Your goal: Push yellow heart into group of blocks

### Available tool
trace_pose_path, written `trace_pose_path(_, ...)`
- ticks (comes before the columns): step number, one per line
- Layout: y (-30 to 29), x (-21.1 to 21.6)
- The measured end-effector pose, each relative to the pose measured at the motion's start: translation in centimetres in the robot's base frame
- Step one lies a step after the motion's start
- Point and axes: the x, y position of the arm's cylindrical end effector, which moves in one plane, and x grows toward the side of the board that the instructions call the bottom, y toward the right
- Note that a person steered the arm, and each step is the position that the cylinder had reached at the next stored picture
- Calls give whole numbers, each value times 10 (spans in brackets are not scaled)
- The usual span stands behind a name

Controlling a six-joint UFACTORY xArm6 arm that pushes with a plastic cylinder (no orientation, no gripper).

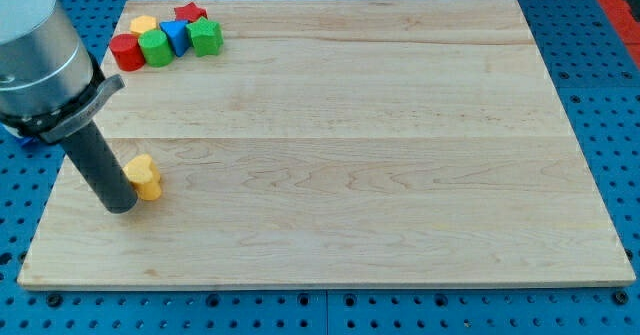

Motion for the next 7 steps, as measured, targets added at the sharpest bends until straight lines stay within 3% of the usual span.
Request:
trace_pose_path(5, 25, -57)
trace_pose_path(7, 56, -60)
